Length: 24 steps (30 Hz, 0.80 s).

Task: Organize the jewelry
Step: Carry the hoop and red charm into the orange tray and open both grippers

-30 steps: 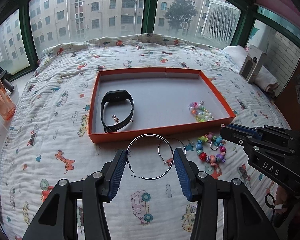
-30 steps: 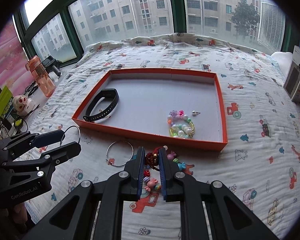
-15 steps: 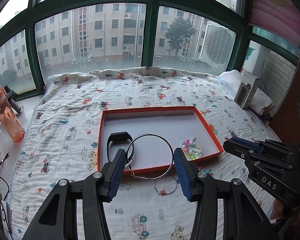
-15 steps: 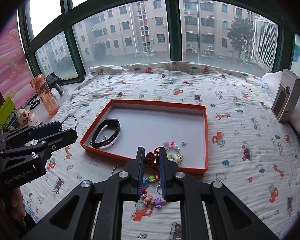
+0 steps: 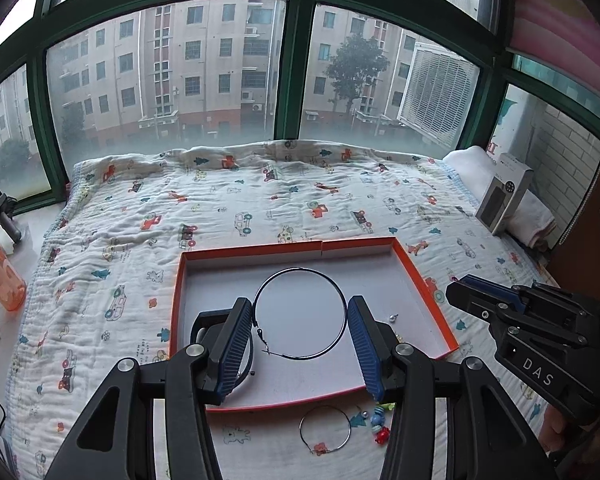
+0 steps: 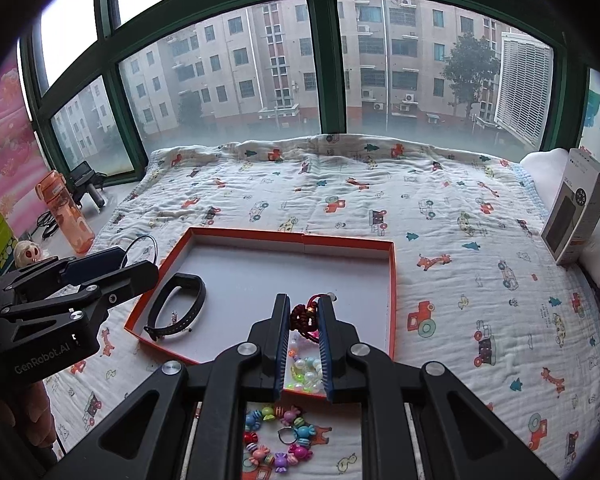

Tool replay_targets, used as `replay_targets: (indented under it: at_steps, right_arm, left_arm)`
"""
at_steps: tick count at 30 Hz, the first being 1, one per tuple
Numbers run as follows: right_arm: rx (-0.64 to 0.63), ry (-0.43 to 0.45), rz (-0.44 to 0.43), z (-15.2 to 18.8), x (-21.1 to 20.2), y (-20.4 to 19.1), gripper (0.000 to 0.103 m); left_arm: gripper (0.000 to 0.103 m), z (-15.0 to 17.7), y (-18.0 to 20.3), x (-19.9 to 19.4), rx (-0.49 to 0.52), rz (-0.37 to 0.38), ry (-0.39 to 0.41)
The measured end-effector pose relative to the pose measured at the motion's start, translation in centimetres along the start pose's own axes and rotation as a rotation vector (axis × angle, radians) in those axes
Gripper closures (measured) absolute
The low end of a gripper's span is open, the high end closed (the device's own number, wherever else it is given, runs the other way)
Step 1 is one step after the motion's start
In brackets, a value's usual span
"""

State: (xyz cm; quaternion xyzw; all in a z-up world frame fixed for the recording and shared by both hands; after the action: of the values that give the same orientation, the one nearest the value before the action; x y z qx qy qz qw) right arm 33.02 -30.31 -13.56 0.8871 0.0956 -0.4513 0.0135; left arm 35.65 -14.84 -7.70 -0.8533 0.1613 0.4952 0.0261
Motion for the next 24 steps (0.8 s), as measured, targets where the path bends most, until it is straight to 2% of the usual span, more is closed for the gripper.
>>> replay_targets:
  at_steps: [12,24]
  right_arm:
    - [0.024,-0.135,-0.002,1.2,6.6,1.4,0.087]
    - [0.042,-0.193,-0.004,1.7,9.5,2.2,0.086]
  left_arm:
    - [0.050,0.8,-0.8,10.2,0.011,0.022,-0.155]
    - [0.049,1.1,-0.9,14.4,-0.007,0.055,-0.219]
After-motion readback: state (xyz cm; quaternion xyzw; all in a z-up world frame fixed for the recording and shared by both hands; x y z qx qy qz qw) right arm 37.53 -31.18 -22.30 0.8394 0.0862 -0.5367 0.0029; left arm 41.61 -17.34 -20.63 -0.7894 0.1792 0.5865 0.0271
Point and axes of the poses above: each gripper's, at about its wrist camera, not at the fingertips, and x roughly the way its jaws point, y to its right, z to its underside, the point moved 10 cm from there along x, roughly the way its jaws point, and after that the axes turned 15 degrees about -y, right-handed, at the moved point
